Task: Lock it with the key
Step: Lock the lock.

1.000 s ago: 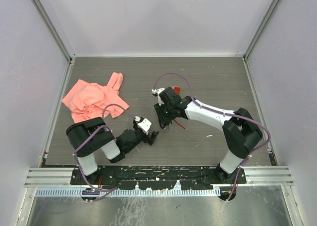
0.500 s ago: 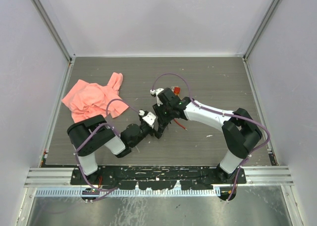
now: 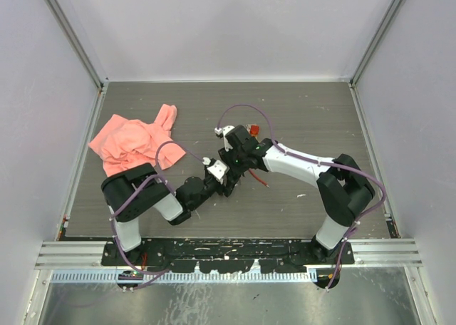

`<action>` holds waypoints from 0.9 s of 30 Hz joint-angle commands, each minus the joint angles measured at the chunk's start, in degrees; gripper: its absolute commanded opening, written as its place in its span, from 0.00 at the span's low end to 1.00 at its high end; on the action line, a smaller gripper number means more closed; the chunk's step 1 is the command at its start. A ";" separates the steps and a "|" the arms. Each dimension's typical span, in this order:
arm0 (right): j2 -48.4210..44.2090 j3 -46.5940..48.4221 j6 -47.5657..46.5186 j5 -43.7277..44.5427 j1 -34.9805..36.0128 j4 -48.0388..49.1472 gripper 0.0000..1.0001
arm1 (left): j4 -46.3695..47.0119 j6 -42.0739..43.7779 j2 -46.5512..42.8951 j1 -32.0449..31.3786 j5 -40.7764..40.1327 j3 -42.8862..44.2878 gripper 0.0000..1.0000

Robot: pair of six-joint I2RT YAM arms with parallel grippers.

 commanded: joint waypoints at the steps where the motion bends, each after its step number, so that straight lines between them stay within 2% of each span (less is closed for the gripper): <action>1: 0.68 1.32 -0.27 0.37 0.78 -0.60 0.01 | 3.56 0.22 -0.18 1.38 -0.16 1.50 0.64; 5: 1.02 1.31 -0.18 0.00 0.75 -0.91 0.01 | 3.57 0.13 -0.21 1.86 0.94 1.50 0.53; 7: 1.49 1.34 0.00 -0.43 0.67 -1.07 0.01 | 3.57 0.12 -0.08 2.11 1.45 1.52 0.40; 9: 2.02 1.45 -0.02 -1.01 0.73 -1.44 0.01 | 3.57 0.25 0.13 2.39 2.06 1.51 0.36; 23: 6.16 3.43 0.83 -3.02 2.05 -4.02 0.01 | 3.57 -0.16 1.31 4.33 4.39 0.81 0.36; 25: 7.18 3.98 0.47 -1.37 3.01 -4.96 0.01 | 3.57 -0.42 1.24 4.54 4.76 0.81 0.37; 27: 8.37 4.16 -0.15 0.20 3.86 -5.69 0.01 | 3.57 -0.57 1.04 4.70 4.98 0.62 0.44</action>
